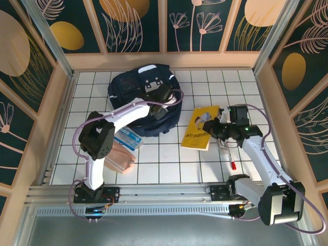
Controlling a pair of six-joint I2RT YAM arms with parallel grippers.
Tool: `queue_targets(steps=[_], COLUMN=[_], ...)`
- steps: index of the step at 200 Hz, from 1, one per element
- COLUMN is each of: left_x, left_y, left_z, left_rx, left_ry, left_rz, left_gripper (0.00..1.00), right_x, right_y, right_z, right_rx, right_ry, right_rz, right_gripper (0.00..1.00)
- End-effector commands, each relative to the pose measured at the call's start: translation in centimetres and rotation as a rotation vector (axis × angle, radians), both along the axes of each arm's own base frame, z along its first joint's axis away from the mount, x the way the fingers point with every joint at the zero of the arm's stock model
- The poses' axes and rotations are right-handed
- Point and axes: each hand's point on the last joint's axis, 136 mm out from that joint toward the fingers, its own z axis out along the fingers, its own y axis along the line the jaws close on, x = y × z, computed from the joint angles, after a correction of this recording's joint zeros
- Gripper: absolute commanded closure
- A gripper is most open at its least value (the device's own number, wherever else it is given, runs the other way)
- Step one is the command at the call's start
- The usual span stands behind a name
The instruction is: Pack books, pencil case, and school supplies into a backpack
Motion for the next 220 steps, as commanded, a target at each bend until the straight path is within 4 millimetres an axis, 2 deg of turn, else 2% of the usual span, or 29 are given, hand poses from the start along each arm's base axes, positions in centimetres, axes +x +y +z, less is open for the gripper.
queue_targets(steps=[1,25,49,65,89,104,128,138,148,168,184,199,220], left_x=[0.6,1.0,1.6,2.1,2.2,2.0,2.0,2.0,2.1,2.1,2.1,2.2,2.1], left_y=[-1.1,-1.6,-2.2,-2.3,-2.9,-3.4,-3.7,-3.8,-3.9,-4.3,-4.5,-4.5,-4.7], left_z=[9.1,12.8,15.9,17.3,20.7,22.2,22.7,22.6,22.5,22.6,22.6,22.6,22.9], left_rx=[-0.135,-0.169,-0.186,-0.181,-0.243,-0.293,-0.316,-0.322,-0.329,-0.356,-0.363,-0.357,-0.378], left_ry=[-0.120,-0.140,-0.185,-0.211,-0.268,-0.290,-0.286,-0.279,-0.276,-0.255,-0.247,-0.253,-0.250], left_rz=[-0.031,-0.028,-0.051,-0.059,-0.072,-0.093,-0.091,-0.088,-0.079,-0.069,-0.072,-0.074,-0.073], left_gripper=[1.00,1.00,1.00,1.00,1.00,1.00,1.00,1.00,1.00,1.00,1.00,1.00,1.00], right_x=[-1.2,-1.1,0.3,2.0,5.0,6.7,9.2,10.4,11.6,13.6,14.8,15.6,16.7], right_y=[4.3,6.5,7.8,8.1,8.9,10.0,12.4,13.1,13.2,12.8,13.5,14.7,16.3], right_z=[4.1,6.2,7.2,6.4,4.5,4.8,4.7,4.0,3.5,3.7,3.9,3.3,1.2], right_rx=[0.246,0.329,0.389,0.381,0.370,0.401,0.407,0.396,0.411,0.480,0.499,0.501,0.454], right_ry=[-0.062,-0.082,-0.106,-0.100,-0.087,-0.118,-0.158,-0.163,-0.160,-0.178,-0.199,-0.192,-0.200], right_rz=[0.182,0.232,0.233,0.197,0.153,0.141,0.157,0.155,0.111,-0.007,-0.005,0.041,0.078], right_gripper=[1.00,1.00,1.00,1.00,1.00,1.00,1.00,1.00,1.00,1.00,1.00,1.00,1.00])
